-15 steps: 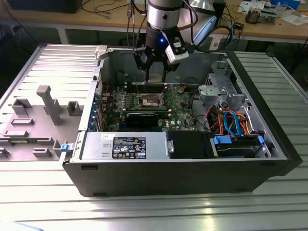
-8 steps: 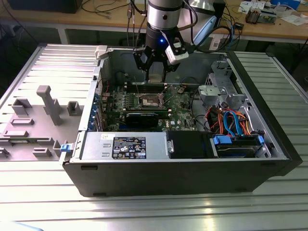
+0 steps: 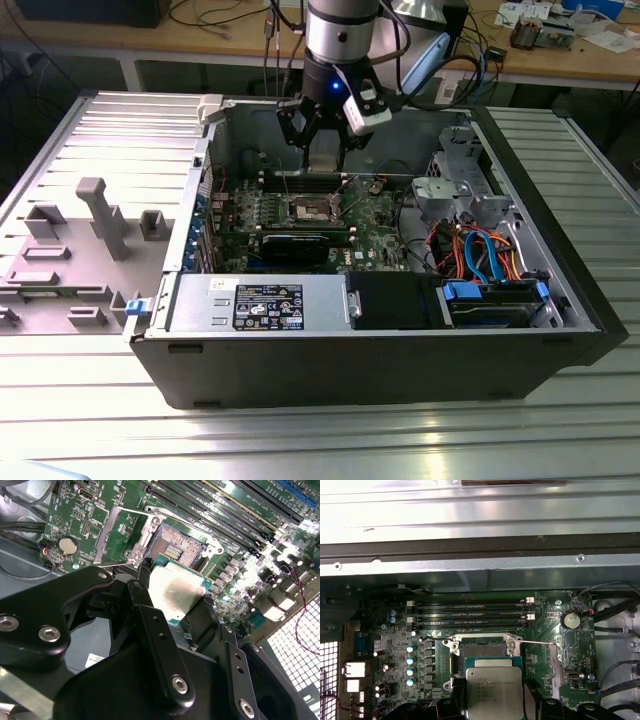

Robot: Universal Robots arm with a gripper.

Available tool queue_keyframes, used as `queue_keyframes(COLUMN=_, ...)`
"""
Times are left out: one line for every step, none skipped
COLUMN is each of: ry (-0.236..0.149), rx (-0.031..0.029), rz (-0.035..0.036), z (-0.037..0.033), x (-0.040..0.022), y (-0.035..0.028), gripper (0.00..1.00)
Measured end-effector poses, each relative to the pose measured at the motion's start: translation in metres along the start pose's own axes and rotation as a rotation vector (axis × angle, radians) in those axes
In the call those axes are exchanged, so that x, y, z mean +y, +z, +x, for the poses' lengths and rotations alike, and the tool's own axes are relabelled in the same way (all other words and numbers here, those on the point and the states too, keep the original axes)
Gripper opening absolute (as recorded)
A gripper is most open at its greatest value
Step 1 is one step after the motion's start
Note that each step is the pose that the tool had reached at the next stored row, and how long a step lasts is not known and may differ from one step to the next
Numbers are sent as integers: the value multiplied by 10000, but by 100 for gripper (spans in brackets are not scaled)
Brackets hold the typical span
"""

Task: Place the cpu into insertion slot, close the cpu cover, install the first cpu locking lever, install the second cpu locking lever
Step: 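Place the cpu into insertion slot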

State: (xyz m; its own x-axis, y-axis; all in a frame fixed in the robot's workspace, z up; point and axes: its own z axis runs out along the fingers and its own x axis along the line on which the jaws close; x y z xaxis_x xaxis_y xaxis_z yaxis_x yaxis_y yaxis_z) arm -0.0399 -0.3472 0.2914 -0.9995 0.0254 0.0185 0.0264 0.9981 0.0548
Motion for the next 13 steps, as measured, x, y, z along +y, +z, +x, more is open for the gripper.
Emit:
queue_keyframes(ry=0, rx=0, rz=1, z=0, x=0, y=2, gripper=55)
queue_keyframes(ry=0, rx=0, rz=0, z=0, x=0, y=3, gripper=55)
queue_keyframes(ry=0, rx=0, rz=1, z=0, x=0, y=4, gripper=55)
queue_keyframes(ry=0, rx=0, rz=2, z=0, x=0, y=5, gripper=55)
queue_keyframes(ry=0, rx=0, rz=1, z=0, x=0, y=6, gripper=55)
queue_keyframes(ry=0, rx=0, rz=2, z=0, x=0, y=7, gripper=55)
queue_keyframes(ry=0, rx=0, rz=2, z=0, x=-1, y=9, gripper=55)
queue_keyframes(ry=0, rx=0, rz=3, z=1, x=-1, y=10, gripper=55)
queue_keyframes(ry=1, rx=0, rz=5, z=1, x=-1, y=17, gripper=55)
queue_keyframes(ry=0, rx=0, rz=6, z=1, x=-1, y=22, gripper=55)
queue_keyframes(ry=0, rx=0, rz=6, z=0, x=-1, y=24, gripper=55)
queue_keyframes(ry=0, rx=0, rz=6, z=1, x=-1, y=24, gripper=55)
queue_keyframes(ry=0, rx=0, rz=7, z=1, x=-2, y=26, gripper=55)
